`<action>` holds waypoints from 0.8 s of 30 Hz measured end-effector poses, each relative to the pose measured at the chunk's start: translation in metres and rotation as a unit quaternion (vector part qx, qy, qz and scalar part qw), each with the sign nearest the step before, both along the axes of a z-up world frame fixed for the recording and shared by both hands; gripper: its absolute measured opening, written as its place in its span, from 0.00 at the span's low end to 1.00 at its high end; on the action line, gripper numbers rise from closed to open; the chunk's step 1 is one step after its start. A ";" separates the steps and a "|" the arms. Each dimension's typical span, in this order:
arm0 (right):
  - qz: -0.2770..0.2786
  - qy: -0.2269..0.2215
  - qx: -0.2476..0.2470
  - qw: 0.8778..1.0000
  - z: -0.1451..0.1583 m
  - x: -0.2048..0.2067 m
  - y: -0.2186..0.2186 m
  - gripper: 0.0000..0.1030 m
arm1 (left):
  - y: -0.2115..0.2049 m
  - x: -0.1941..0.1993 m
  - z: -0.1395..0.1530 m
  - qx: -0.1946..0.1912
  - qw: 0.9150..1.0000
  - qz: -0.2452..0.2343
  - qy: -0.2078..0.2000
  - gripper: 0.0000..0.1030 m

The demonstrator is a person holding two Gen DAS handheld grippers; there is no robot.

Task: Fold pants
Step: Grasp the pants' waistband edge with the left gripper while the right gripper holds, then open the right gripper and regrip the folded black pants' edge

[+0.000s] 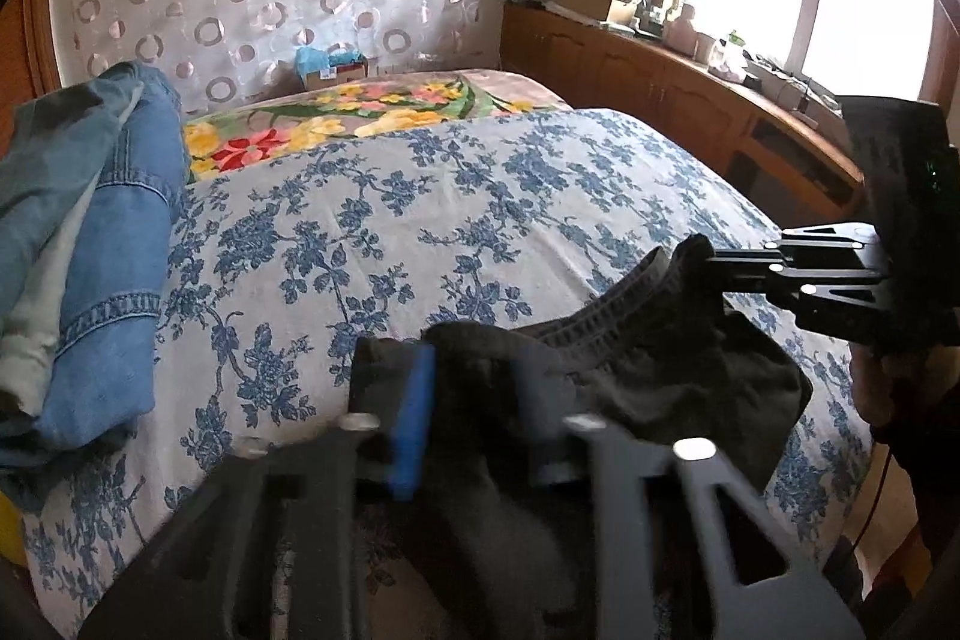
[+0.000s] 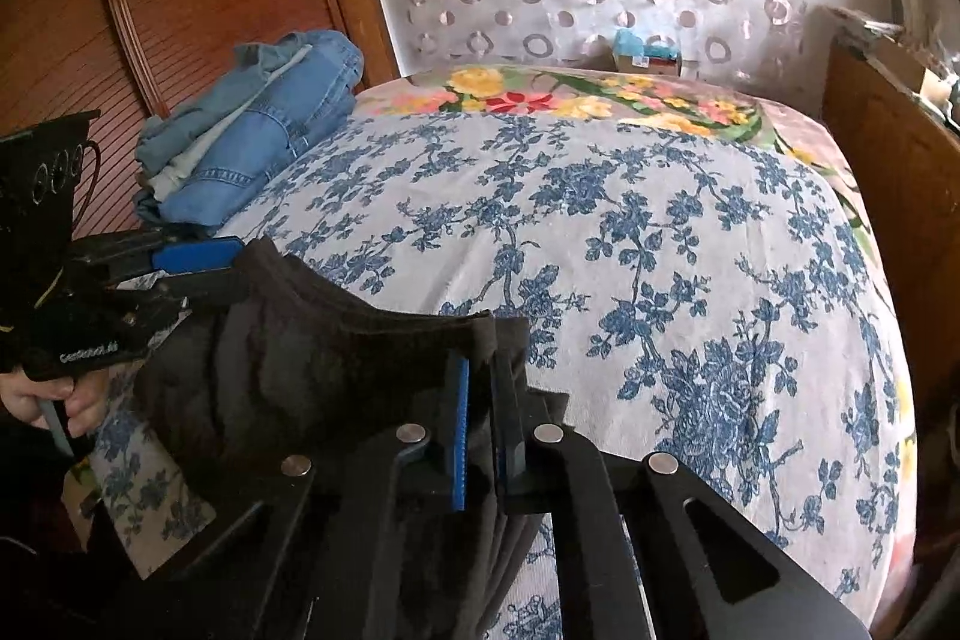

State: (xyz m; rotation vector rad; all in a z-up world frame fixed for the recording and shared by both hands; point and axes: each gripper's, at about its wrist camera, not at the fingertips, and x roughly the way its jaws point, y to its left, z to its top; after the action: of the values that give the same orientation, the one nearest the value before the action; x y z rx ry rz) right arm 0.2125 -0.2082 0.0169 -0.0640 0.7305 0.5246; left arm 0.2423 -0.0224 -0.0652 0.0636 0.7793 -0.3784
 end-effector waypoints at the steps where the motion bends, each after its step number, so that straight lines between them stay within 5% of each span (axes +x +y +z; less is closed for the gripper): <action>1: -0.002 -0.002 -0.001 1.000 0.000 0.000 0.000 0.06 | 0.001 0.000 0.001 -0.003 1.000 -0.001 0.001 0.12; 17: -0.029 -0.007 -0.024 0.999 -0.003 0.009 0.007 0.04 | 0.019 0.003 0.008 -0.004 0.999 0.031 -0.009 0.08; 24: -0.035 -0.016 -0.003 0.999 0.003 0.004 0.001 0.05 | 0.015 -0.003 0.011 -0.017 1.000 0.015 -0.013 0.41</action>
State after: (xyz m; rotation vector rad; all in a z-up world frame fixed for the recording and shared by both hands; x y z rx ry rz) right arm 0.2167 -0.2069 0.0202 -0.0509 0.7006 0.4531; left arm 0.2388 -0.0077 -0.0541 0.0255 0.7475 -0.3619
